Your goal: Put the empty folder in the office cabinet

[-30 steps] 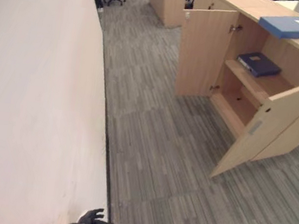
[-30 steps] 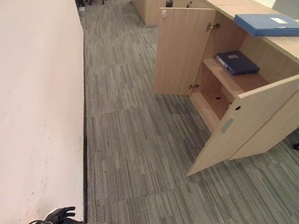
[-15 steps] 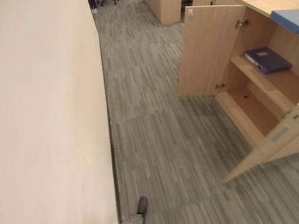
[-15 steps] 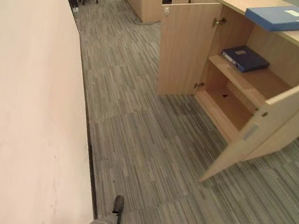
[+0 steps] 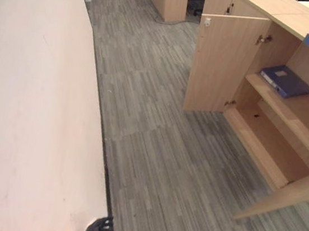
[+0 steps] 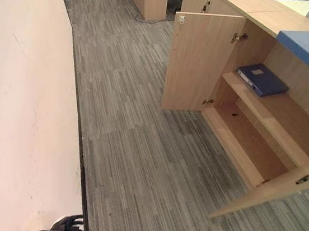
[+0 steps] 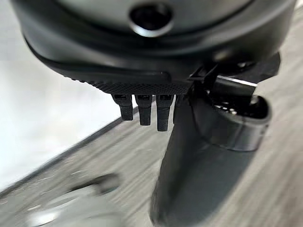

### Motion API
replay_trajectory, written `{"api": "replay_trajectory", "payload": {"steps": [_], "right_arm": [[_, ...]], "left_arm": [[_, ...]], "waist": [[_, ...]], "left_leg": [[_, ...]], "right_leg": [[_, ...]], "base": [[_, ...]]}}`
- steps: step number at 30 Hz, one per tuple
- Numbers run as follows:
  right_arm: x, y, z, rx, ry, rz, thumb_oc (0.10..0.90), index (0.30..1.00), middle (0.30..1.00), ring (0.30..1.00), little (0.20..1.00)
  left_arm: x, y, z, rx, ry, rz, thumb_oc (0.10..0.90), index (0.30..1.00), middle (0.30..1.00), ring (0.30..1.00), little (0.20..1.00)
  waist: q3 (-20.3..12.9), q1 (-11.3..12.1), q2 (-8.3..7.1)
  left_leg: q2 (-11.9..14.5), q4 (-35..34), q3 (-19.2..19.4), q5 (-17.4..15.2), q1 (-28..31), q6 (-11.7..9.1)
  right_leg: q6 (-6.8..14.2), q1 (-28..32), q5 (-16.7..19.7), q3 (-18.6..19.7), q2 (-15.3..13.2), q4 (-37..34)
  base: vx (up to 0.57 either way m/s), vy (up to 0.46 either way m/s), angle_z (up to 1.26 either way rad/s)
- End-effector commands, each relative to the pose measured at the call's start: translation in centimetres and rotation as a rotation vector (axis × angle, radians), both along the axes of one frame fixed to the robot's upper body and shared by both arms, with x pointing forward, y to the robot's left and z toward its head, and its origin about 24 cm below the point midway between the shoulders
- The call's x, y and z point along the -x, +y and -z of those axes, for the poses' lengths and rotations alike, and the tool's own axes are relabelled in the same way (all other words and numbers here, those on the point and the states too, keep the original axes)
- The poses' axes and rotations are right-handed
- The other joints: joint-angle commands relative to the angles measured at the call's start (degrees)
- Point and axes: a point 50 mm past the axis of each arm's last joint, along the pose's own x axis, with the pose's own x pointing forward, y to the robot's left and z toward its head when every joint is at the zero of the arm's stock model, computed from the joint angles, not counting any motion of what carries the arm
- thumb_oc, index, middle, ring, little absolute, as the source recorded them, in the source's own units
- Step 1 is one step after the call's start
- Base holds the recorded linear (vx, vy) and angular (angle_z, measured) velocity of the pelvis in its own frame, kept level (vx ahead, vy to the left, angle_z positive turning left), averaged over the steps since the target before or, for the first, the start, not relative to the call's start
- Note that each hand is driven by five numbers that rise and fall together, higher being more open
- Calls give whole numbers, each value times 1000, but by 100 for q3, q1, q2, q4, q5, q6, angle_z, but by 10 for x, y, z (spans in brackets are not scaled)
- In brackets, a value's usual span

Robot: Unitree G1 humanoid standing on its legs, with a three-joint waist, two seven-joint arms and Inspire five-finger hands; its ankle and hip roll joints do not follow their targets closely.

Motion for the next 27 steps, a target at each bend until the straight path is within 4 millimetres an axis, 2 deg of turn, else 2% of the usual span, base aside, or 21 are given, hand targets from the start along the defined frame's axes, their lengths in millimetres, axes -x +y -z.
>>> {"api": "replay_trajectory", "payload": {"steps": [1, 2, 3, 6, 8, 9, 10, 13, 14, 15, 17, 18, 19, 20, 21, 22, 23, 24, 25, 26, 27], "right_arm": [[1, -23, -7, 63, 1, 40, 800, 900, 900, 900, 900], [4, -25, -7, 72, 13, 37, 800, 900, 900, 900, 900], [11, -28, -6, 83, 42, 37, 800, 900, 900, 900, 900], [36, -33, 0, 92, 138, 50, 800, 900, 900, 900, 900], [40, -33, 0, 96, 155, 47, 800, 900, 900, 900, 900], [49, -34, 2, 110, 197, 27, 800, 900, 900, 900, 900], [59, -36, 3, 112, 230, 20, 800, 900, 900, 900, 900], [70, -39, 3, 118, 254, 27, 800, 900, 900, 900, 900], [68, -44, 1, 128, 246, 20, 800, 900, 900, 900, 900], [65, -46, 0, 130, 234, 25, 800, 900, 900, 900, 900], [63, -49, -2, 126, 210, 57, 800, 900, 900, 900, 900], [61, -51, -4, 127, 199, 68, 800, 900, 900, 900, 900], [47, -56, -9, 131, 148, 67, 800, 900, 900, 900, 900], [46, -56, -9, 131, 148, 67, 800, 900, 900, 900, 900], [41, -57, -10, 137, 134, 59, 800, 900, 900, 900, 900], [34, -59, -13, 141, 111, 49, 800, 900, 900, 900, 900], [26, -61, -16, 145, 83, 51, 800, 900, 900, 900, 900], [18, -68, -21, 166, 66, 54, 800, 900, 900, 900, 900], [18, -68, -21, 166, 65, 54, 800, 900, 900, 900, 900], [14, -71, -24, 169, 50, 65, 800, 900, 900, 900, 900], [8, -72, -27, 161, 9, 92, 800, 900, 900, 900, 900]], "left_arm": [[-10, 18, -11, -22, -65, -32, 800, 900, 900, 900, 900], [-11, 18, -11, -25, -63, -31, 800, 900, 900, 900, 900], [-10, 16, -9, -25, -52, -9, 800, 900, 900, 900, 900], [-12, 9, -8, -27, -43, 53, 800, 900, 900, 900, 900], [-13, 8, -8, -28, -41, 67, 800, 900, 900, 900, 900], [-13, 5, -7, -32, -37, 89, 800, 900, 900, 900, 900], [-11, 0, -5, -20, -22, 118, 800, 900, 900, 900, 900], [-9, -4, -4, -20, -15, 149, 800, 900, 900, 900, 900], [-4, -11, 0, -1, 1, 155, 800, 900, 900, 900, 900], [-5, -13, 0, 4, 0, 160, 800, 900, 900, 900, 900], [-9, -15, -1, 5, -7, 174, 800, 900, 900, 900, 900], [-11, -17, -2, 6, -13, 180, 800, 900, 900, 900, 900], [-24, -17, -8, 14, -57, 191, 800, 900, 900, 900, 900], [-24, -17, -8, 14, -58, 191, 800, 900, 900, 900, 900], [-28, -16, -11, 14, -72, 191, 800, 900, 900, 900, 900], [-33, -14, -14, 12, -94, 186, 800, 900, 900, 900, 900], [-37, -10, -17, -2, -107, 179, 800, 900, 900, 900, 900], [-42, -6, -20, -20, -120, 169, 800, 900, 900, 900, 900], [-42, -6, -20, -21, -120, 169, 800, 900, 900, 900, 900], [-46, -6, -22, -16, -137, 161, 800, 900, 900, 900, 900], [-51, -7, -26, 4, -164, 150, 800, 900, 900, 900, 900]], "waist": [[403, -280, 128], [430, -352, 136], [430, -553, 70], [491, -988, 111], [501, -1050, 150], [471, -1137, 201], [360, -1258, 219], [257, -1311, 243], [149, -1386, 346], [118, -1441, 414], [86, -1582, 534], [78, -1618, 600], [166, -1614, 547], [171, -1610, 548], [191, -1588, 480], [228, -1505, 361], [262, -1432, 234], [271, -1293, 19], [291, -1273, 47], [281, -1224, -62], [318, -1077, -117]], "left_leg": [[-94, -30, -572, 192, -375, -445], [-127, -68, -652, 86, -203, -441], [-282, -128, -835, -124, 147, -435], [-371, -336, -1249, -515, 961, -476], [-329, -341, -1269, -577, 1054, -512], [-311, -341, -1244, -766, 1270, -575], [-294, -341, -1266, -989, 1571, -624], [-260, -292, -1340, -1109, 1678, -662], [-145, 85, -1273, -1114, 1658, -847], [-63, 312, -1225, -1027, 1588, -935], [135, 796, -1156, -603, 1444, -1218], [239, 1015, -1091, -175, 1325, -1447], [392, 2129, -823, 936, 737, -1866], [393, 2178, -819, 913, 711, -1865], [331, 2608, -822, 1143, 611, -1913], [242, 3098, -831, 1358, 455, -1888], [142, 3579, -818, 1418, 321, -1821], [24, 4003, -725, 1206, -96, -1559], [55, 4062, -703, 1158, -100, -1552], [81, 4034, -610, 1142, -366, -1469], [311, 3630, -390, 882, -858, -1301]], "right_leg": [[-8, 568, 607, -512, 246, -2090], [-103, 239, 635, -658, 331, -2484], [-118, -117, 837, -819, 382, -3218], [-32, -526, 1325, -1003, 447, -4689], [-9, -586, 1380, -1114, 367, -4951], [18, -801, 1481, -1606, 109, -5230], [-12, -828, 1585, -1854, -96, -5111], [-72, -615, 1619, -1899, -141, -5259], [-201, -352, 1859, -1964, -197, -5295], [-226, -251, 1882, -1908, -184, -5297], [-347, -51, 1810, -1606, -103, -5250], [-419, 91, 1719, -1554, -43, -5293], [-595, 382, 1498, -1500, -124, -5277], [-596, 373, 1497, -1495, -120, -5271], [-667, 477, 1421, -1399, -107, -5266], [-737, 684, 1311, -1277, -101, -5284], [-781, 846, 1263, -1132, -130, -5299], [-847, 1153, 1109, -844, -180, -5321], [-846, 1162, 1105, -828, -146, -5319], [-859, 1304, 1023, -734, -220, -5304], [-849, 1577, 829, -497, -206, -5213]], "base": [[479, 37, 23], [500, -18, 30], [736, -19, 27], [653, -57, 35], [375, -78, 80], [640, -165, 88], [630, -167, 50], [390, -132, 31], [446, -164, 17], [583, -231, 13], [366, -178, 14], [378, -211, 21], [265, -155, 29], [284, -208, 34], [235, -189, 17], [390, -290, -1], [533, -337, -57], [410, -237, -74], [394, -201, -101], [411, -92, -76], [561, -74, -56]]}}
